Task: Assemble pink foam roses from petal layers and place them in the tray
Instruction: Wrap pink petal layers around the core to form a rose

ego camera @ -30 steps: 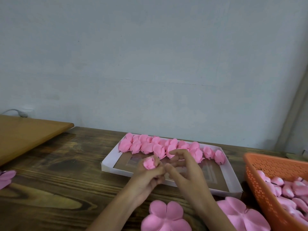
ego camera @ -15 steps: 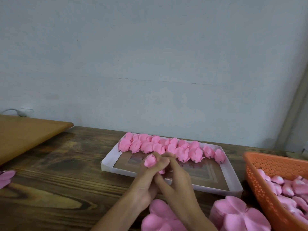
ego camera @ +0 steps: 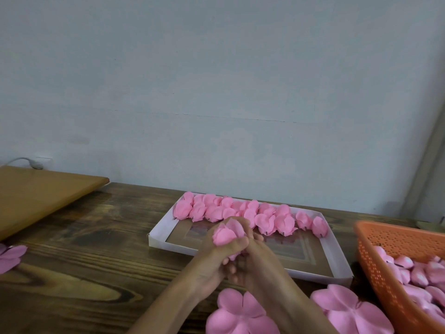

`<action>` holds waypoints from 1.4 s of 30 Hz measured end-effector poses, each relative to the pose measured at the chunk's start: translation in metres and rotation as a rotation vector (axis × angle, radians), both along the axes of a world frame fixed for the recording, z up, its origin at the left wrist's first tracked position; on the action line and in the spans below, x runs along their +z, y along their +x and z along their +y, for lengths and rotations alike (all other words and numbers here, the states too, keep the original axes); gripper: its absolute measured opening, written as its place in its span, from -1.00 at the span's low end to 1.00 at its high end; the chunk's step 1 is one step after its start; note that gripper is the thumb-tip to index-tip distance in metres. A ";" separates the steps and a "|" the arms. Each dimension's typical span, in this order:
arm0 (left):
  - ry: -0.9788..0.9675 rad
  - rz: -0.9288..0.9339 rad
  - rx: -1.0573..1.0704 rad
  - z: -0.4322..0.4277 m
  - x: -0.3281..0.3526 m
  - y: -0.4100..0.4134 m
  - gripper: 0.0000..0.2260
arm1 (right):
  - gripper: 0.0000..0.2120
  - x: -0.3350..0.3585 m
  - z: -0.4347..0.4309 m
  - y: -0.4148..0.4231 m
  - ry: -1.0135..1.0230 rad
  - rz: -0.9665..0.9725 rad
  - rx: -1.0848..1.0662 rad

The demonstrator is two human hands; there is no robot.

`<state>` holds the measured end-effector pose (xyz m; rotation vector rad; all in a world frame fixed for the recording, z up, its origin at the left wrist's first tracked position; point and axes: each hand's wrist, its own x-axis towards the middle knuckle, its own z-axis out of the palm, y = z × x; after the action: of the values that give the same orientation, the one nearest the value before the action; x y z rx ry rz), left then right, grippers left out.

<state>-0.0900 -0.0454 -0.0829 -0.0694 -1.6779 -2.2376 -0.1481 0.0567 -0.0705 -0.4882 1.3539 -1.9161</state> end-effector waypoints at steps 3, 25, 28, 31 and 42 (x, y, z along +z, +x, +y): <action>0.017 0.016 -0.001 0.000 -0.001 -0.002 -0.53 | -0.86 -0.004 0.001 0.004 -0.010 0.152 -0.062; 0.201 0.143 0.083 -0.011 -0.008 -0.019 -0.71 | -0.77 0.000 0.023 -0.009 -0.023 0.704 -0.433; 0.171 0.118 0.089 -0.009 -0.007 -0.018 -0.66 | -0.77 -0.001 0.021 -0.007 -0.014 0.718 -0.410; 0.140 0.111 0.061 -0.007 -0.005 -0.015 -0.63 | -0.73 -0.001 0.020 -0.005 -0.017 0.691 -0.388; -0.010 0.151 -0.140 -0.017 -0.005 -0.005 -0.51 | -0.77 0.002 0.022 -0.011 -0.052 0.406 -0.266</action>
<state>-0.0946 -0.0619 -0.0878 -0.3591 -1.6493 -2.2600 -0.1587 0.0786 -0.0690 -0.7891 1.6992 -2.1493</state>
